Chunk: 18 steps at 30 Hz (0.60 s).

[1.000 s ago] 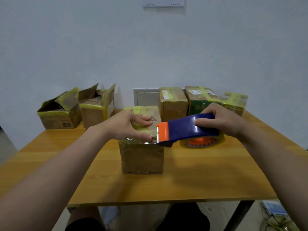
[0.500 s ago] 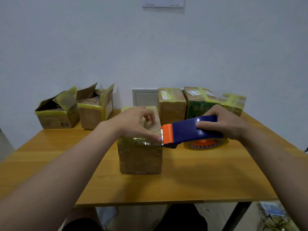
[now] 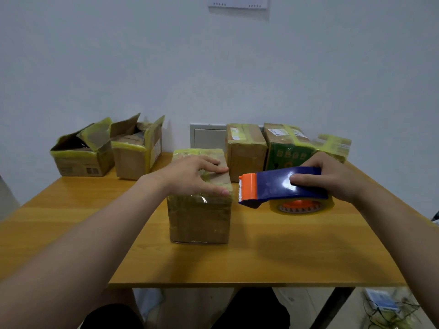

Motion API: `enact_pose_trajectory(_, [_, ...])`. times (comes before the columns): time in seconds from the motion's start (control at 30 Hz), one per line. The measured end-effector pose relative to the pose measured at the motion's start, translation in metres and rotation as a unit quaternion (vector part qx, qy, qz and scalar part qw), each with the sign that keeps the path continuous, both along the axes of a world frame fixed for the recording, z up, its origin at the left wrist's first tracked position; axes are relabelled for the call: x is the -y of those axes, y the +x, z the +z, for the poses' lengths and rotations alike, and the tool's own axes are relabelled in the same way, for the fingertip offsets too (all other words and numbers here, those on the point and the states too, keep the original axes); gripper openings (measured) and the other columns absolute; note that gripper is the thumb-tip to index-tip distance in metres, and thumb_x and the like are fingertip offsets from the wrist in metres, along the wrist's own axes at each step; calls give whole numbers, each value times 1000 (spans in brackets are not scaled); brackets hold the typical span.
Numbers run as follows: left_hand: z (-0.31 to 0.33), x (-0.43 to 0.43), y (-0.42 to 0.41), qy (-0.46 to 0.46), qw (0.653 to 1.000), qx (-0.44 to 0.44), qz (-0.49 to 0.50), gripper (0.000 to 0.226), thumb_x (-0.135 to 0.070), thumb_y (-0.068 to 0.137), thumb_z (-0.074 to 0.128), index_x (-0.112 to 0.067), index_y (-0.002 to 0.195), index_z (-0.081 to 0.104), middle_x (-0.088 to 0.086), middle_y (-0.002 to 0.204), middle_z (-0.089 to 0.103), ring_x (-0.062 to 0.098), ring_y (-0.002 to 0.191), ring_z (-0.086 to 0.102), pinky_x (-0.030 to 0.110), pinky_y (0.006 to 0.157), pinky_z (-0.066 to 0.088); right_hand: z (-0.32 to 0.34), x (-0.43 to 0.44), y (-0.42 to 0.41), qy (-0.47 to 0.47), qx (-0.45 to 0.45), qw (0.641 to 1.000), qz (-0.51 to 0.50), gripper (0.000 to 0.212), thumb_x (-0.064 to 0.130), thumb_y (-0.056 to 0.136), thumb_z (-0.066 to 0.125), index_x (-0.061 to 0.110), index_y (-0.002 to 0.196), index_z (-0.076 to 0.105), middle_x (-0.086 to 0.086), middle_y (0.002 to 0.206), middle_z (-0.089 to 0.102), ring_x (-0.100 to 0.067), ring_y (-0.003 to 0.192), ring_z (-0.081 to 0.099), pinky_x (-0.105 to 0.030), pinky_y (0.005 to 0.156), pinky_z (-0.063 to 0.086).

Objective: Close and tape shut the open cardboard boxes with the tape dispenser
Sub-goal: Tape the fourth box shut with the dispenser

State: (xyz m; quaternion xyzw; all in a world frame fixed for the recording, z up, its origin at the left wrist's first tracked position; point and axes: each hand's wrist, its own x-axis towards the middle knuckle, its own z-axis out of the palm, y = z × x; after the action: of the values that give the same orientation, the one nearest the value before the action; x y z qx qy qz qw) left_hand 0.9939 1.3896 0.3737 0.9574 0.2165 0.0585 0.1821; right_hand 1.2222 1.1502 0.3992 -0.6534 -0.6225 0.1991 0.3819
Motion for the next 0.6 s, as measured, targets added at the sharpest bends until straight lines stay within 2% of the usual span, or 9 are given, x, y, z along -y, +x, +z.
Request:
enact_pose_trajectory(0.07, [1, 2, 0, -1, 1000, 1, 0, 95, -89, 60, 60, -51, 146, 52, -20, 160, 39, 14, 154, 24, 57, 123, 27, 5, -3, -5, -15, 34, 999, -6, 33, 54, 81, 65, 30, 60, 72, 3, 57, 67, -7, 48, 59, -13, 49, 40])
enact_pose_trajectory(0.13, [3, 6, 0, -5, 1000, -1, 2, 95, -86, 60, 61, -48, 147, 52, -19, 160, 40, 14, 154, 24, 56, 123, 27, 11, -7, -9, -33, 91, 995, -21, 54, 71, 70, 63, 18, 73, 72, -2, 66, 72, -14, 54, 64, -17, 51, 43])
enact_pose_trajectory(0.17, [4, 8, 0, -10, 1000, -2, 3, 95, -85, 60, 61, -47, 147, 52, -18, 160, 40, 13, 154, 24, 54, 123, 28, 15, -9, -12, -39, 119, 991, -35, 63, 76, 66, 62, 15, 76, 71, -2, 68, 73, -17, 57, 66, -21, 52, 45])
enact_pose_trajectory(0.27, [4, 9, 1, -13, 1000, 0, 2, 95, -88, 59, 62, -49, 145, 54, -20, 160, 41, 13, 154, 25, 57, 123, 25, 32, -17, -25, -70, 203, 973, -89, 67, 80, 70, 67, 13, 76, 70, -4, 67, 72, -19, 61, 67, -35, 55, 49])
enact_pose_trajectory(0.33, [2, 5, 1, -13, 1000, 5, 1, 98, -93, 55, 60, -51, 143, 55, -22, 159, 41, 12, 153, 25, 58, 124, 23, 37, -26, -37, -110, 337, 927, -121, 65, 78, 75, 66, 14, 75, 71, -5, 66, 70, -22, 63, 66, -39, 58, 54])
enact_pose_trajectory(0.37, [1, 3, 1, -13, 1000, 7, 1, 100, -95, 53, 59, -51, 143, 55, -22, 159, 41, 12, 153, 26, 57, 125, 23, 35, -31, -45, -132, 404, 896, -130, 62, 76, 76, 65, 14, 75, 69, -3, 65, 68, -21, 64, 65, -38, 59, 55])
enact_pose_trajectory(0.4, [1, 2, 0, -13, 1000, 10, -3, 101, -97, 52, 58, -52, 142, 55, -23, 159, 41, 12, 153, 26, 56, 125, 23, 28, -35, -48, -147, 430, 881, -136, 59, 74, 77, 65, 16, 76, 68, -1, 65, 67, -17, 63, 64, -34, 58, 55])
enact_pose_trajectory(0.5, [-2, -2, -1, -22, 999, 29, -15, 110, -107, 46, 49, -52, 141, 57, -23, 158, 42, 10, 151, 30, 54, 123, 27, 7, -43, -49, -163, 362, 907, -140, 56, 72, 82, 63, 16, 83, 71, 4, 68, 71, -14, 64, 68, -30, 62, 59])
enact_pose_trajectory(0.6, [-1, -2, 4, -52, 998, 46, -2, 105, -108, 50, 45, -50, 136, 63, -21, 153, 47, 10, 146, 37, 51, 120, 33, -3, -49, -46, -118, 338, 920, -162, 58, 73, 81, 63, 17, 81, 72, 5, 65, 70, -13, 62, 68, -30, 62, 59])
